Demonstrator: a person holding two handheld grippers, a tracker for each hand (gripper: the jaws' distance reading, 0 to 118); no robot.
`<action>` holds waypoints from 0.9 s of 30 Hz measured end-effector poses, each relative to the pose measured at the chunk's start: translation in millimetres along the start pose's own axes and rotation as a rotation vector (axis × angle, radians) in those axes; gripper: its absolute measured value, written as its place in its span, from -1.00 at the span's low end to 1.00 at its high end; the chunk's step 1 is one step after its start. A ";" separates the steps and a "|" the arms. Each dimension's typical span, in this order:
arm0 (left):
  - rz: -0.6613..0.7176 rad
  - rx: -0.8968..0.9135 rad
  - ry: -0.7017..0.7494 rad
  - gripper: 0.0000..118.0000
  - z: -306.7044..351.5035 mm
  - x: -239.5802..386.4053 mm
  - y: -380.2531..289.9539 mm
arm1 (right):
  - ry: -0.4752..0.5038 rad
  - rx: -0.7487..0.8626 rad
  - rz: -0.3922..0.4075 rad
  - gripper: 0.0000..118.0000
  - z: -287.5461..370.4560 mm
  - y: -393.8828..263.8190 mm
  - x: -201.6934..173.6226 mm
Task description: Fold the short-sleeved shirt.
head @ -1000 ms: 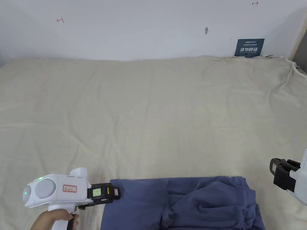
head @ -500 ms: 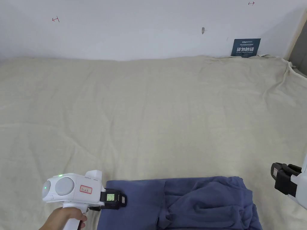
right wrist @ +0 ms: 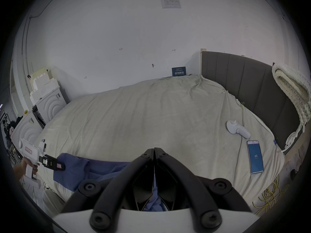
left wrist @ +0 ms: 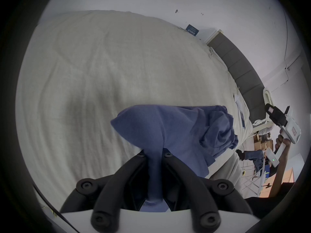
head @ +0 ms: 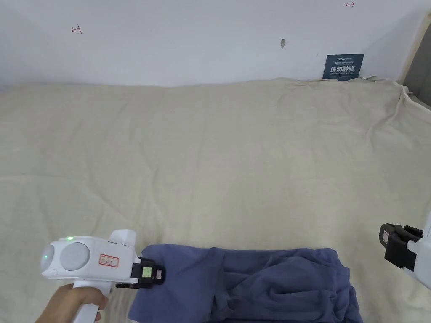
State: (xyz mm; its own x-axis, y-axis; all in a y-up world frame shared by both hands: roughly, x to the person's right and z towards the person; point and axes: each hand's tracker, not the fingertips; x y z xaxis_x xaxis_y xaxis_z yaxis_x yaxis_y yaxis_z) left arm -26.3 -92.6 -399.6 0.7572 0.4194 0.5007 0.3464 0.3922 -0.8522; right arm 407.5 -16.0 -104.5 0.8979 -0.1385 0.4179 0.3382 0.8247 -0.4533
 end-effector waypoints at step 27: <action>-0.075 -0.063 0.050 -0.86 16.8 101.5 31.3 | 0.041 0.014 -0.007 -1.00 2.4 -2.6 -6.6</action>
State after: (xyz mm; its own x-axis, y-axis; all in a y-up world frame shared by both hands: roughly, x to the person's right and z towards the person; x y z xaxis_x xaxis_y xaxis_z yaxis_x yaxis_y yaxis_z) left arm 52.1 -24.0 -372.9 0.7539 0.3486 0.5569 0.4361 0.3685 -0.8210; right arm 400.0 -15.9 -104.2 0.9065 -0.1661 0.3882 0.3405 0.8312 -0.4395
